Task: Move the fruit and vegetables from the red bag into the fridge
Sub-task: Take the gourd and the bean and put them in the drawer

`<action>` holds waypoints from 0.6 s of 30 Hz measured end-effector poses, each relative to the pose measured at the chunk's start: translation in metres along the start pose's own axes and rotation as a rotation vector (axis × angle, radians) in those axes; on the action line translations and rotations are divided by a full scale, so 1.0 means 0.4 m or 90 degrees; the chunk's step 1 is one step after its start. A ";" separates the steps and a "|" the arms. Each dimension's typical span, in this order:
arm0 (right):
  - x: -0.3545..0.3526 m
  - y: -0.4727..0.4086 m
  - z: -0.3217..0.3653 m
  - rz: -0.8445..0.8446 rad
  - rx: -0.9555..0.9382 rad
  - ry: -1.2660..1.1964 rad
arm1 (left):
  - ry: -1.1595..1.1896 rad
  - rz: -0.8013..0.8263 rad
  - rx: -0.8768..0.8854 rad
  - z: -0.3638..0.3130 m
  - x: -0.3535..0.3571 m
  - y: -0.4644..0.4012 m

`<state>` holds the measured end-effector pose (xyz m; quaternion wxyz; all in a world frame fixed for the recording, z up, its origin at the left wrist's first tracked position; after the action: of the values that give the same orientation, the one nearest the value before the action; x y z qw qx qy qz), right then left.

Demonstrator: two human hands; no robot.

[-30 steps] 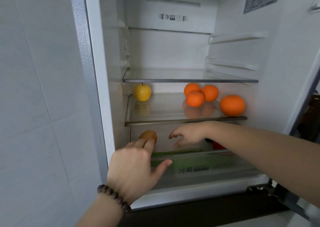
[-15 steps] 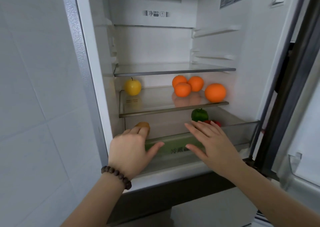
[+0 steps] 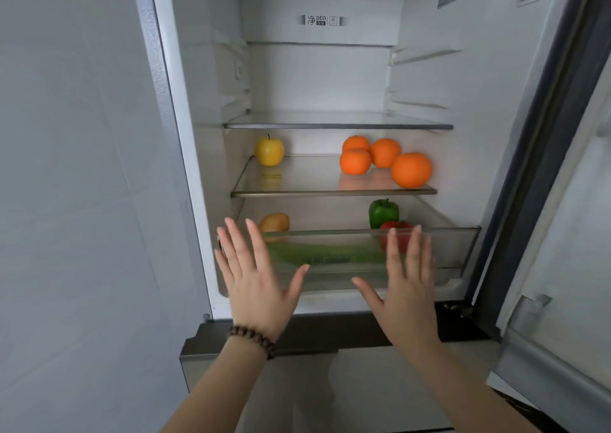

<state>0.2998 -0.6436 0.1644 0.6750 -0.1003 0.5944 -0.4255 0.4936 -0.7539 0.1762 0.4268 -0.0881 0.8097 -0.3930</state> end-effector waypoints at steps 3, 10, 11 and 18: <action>0.018 -0.008 -0.033 -0.008 0.110 -0.064 | 0.022 0.023 -0.094 -0.033 0.048 0.029; 0.084 -0.070 -0.033 -0.031 0.134 -0.118 | 0.034 0.005 -0.145 -0.054 0.120 -0.027; 0.096 -0.083 -0.033 -0.029 0.138 -0.123 | 0.037 0.006 -0.145 -0.051 0.131 -0.039; 0.169 -0.159 -0.029 -0.027 0.152 -0.146 | 0.033 0.005 -0.153 -0.026 0.199 -0.112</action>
<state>0.2560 -0.7256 0.1537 0.7363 -0.0803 0.4565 -0.4930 0.4276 -0.8164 0.1620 0.3936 -0.1255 0.8622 -0.2933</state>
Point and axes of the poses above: each hand's wrist, its own y-axis away from the middle knuckle, its own x-axis out of the palm, z = x × y, the point moved 4 cm from there along -y, towards the middle knuckle, and after that the axes turned 2 degrees about x, right-handed, at the moved point
